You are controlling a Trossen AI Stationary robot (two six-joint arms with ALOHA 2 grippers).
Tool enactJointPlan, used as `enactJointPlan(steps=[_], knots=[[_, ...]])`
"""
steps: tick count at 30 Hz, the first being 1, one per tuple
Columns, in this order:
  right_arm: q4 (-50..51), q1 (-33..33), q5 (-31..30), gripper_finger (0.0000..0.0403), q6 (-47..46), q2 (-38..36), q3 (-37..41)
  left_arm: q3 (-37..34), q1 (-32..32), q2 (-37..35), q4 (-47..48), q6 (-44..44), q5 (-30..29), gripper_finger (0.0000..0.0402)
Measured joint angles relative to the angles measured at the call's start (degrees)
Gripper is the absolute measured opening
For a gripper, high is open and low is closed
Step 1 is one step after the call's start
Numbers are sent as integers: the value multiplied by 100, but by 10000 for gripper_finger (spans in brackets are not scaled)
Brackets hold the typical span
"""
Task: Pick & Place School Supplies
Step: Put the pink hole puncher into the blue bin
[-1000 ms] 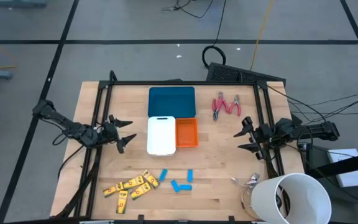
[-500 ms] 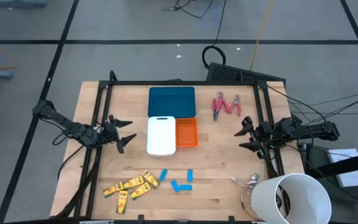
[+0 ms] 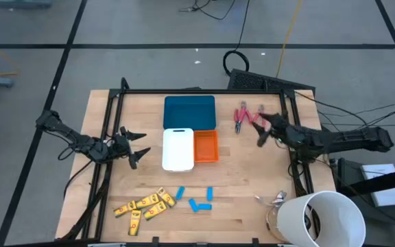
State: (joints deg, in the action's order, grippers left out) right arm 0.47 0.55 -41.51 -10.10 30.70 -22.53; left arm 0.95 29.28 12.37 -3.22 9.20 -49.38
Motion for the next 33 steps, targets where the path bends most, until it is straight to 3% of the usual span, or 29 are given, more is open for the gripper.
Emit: enactJointPlan(steps=[4,12,15,19,33], knots=[[721,854,49,242,-92,1264,-1159,0,0,1,-2,1,6,324],[2937,2879,1896,244,-1420,3304,-2852,0,0,1,-2,-1,25,324],[3704,3312,2094,244,-2021,3793,-2956,2,0,1,-2,-1,27,324],[4001,3623,2235,240,-2450,4185,-2795,0,0,1,-2,-1,27,324],[3368,3995,2529,238,-2781,4520,-1941,0,0,1,-2,-1,28,324]])
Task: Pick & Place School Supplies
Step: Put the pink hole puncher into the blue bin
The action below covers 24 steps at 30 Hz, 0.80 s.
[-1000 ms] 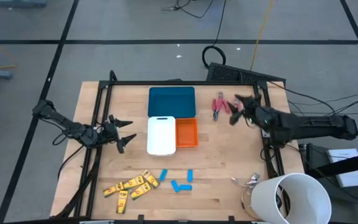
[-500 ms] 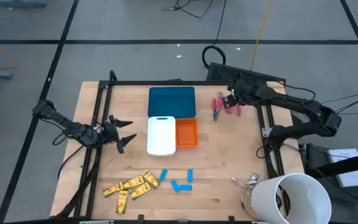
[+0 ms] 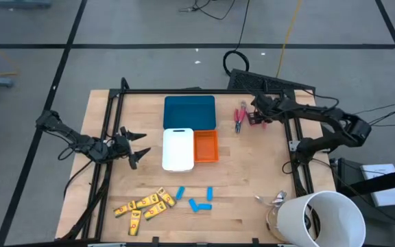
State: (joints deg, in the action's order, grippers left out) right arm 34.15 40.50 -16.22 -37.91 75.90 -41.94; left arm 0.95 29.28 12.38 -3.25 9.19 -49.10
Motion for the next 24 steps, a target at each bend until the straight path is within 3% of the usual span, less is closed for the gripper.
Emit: enactJointPlan(steps=[16,24], knots=[[-1322,58,0,236,-48,-4,979,1,0,0,0,2,0,324],[-1321,56,4,191,-46,-4,982,1,0,0,0,1,0,324]])
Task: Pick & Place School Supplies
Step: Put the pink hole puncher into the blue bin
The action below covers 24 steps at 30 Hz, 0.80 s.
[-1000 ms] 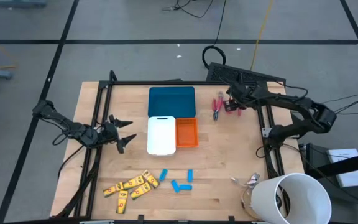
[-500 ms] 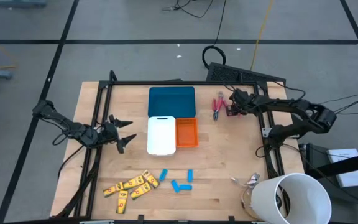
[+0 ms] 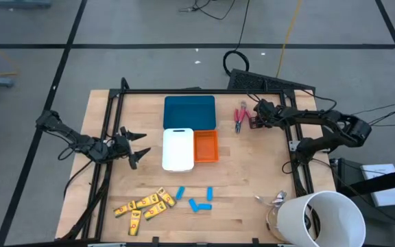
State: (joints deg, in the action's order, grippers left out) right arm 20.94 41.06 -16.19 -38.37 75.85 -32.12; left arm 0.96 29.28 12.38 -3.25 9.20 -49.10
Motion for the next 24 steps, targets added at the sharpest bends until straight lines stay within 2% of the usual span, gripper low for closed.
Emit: enactJointPlan(steps=[24], knots=[[-308,-1,-39,57,238,4,9,1,0,0,0,-1,0,324]])
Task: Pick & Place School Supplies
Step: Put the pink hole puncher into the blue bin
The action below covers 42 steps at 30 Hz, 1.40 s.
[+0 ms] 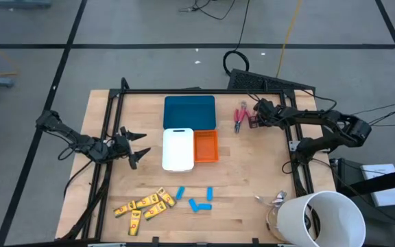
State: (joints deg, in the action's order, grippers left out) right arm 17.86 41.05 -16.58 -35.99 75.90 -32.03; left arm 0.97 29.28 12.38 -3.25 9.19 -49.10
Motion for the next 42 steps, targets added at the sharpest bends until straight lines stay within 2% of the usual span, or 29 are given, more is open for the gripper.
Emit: enactJointPlan(steps=[4,11,17,26,33,40,42], knots=[[-8,-1,2,42,68,0,0,0,0,0,0,1,0,324],[-221,-1,0,55,126,-37,0,-2,0,0,0,0,0,324],[-661,-1,-11,47,276,-330,0,0,0,0,0,1,0,324],[-1864,-167,26,48,719,-816,0,0,0,0,0,0,0,324],[-3065,-516,466,48,1452,-789,-7,0,0,-2,0,2,0,324],[-3556,-837,491,49,1729,-789,-7,0,0,-2,0,0,0,324],[-3793,-959,693,49,1807,-788,-7,0,0,-2,0,0,0,324]])
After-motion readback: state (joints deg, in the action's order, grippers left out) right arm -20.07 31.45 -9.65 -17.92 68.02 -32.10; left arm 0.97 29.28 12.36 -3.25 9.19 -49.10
